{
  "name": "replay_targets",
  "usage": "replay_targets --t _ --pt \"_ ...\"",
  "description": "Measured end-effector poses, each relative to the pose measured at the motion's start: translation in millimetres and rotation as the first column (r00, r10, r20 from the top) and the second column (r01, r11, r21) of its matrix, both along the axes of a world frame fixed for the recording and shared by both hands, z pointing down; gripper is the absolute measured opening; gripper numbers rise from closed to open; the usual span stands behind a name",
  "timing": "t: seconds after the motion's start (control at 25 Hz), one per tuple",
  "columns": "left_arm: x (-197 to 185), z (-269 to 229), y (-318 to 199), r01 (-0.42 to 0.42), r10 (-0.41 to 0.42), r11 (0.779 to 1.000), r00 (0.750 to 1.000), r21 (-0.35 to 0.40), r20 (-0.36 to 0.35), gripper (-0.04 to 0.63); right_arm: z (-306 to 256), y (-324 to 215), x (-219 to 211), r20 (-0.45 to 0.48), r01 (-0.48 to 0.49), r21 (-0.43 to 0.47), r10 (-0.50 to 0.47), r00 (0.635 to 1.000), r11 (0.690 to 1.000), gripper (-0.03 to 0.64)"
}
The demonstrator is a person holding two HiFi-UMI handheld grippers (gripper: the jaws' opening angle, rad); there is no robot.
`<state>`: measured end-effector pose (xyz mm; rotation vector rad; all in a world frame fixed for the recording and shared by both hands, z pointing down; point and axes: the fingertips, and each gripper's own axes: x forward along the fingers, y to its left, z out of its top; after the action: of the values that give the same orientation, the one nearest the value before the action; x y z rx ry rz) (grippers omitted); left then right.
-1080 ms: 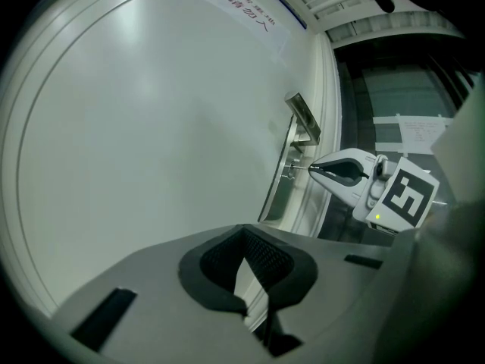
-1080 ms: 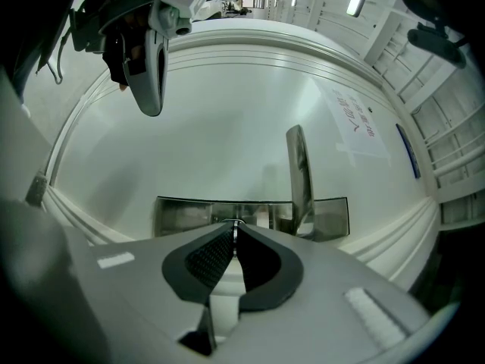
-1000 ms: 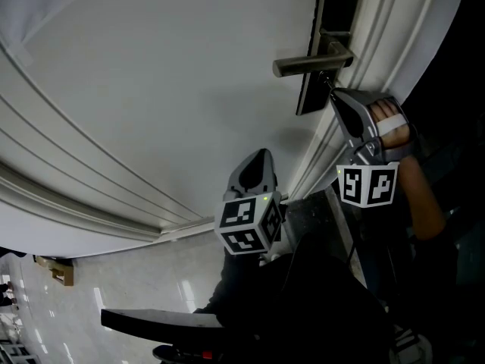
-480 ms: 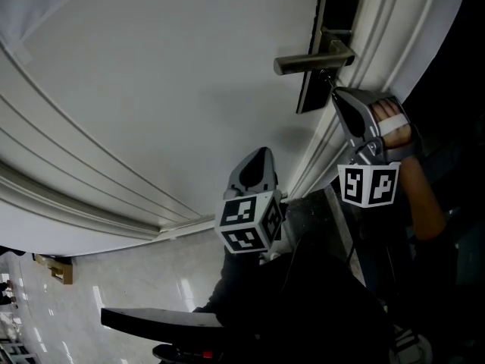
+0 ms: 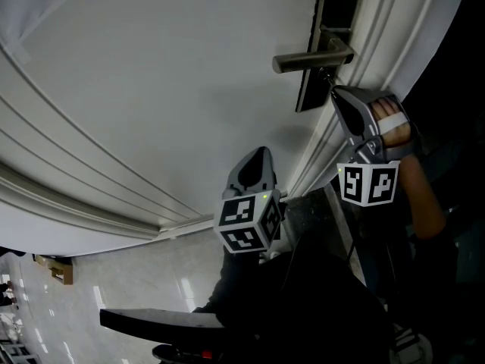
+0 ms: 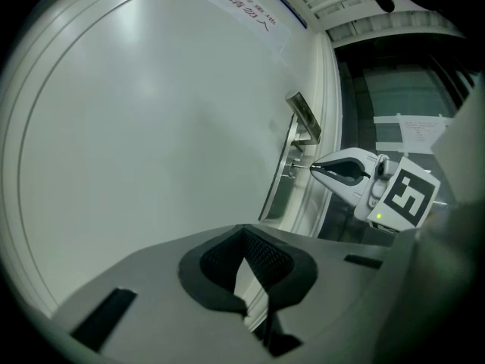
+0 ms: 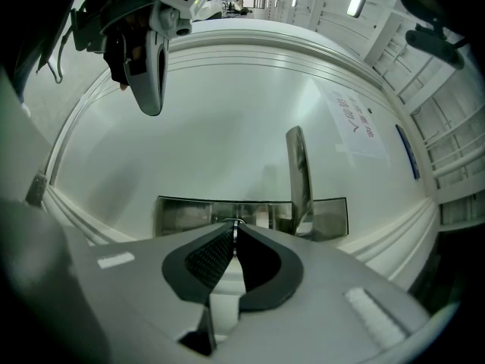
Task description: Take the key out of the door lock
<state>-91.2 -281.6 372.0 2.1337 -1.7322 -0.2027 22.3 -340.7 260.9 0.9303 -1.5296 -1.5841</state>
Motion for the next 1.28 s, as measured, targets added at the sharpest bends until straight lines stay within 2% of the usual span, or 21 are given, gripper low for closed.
replay_targets --t 1.28 --pt "0.0 -0.7 -6.6 -0.011 0.011 1.000 1.000 0.007 0.002 0.000 -2.1 0.2 1.1 -0.017 -0.002 0.008 0.003 1.000 1.000 0.012"
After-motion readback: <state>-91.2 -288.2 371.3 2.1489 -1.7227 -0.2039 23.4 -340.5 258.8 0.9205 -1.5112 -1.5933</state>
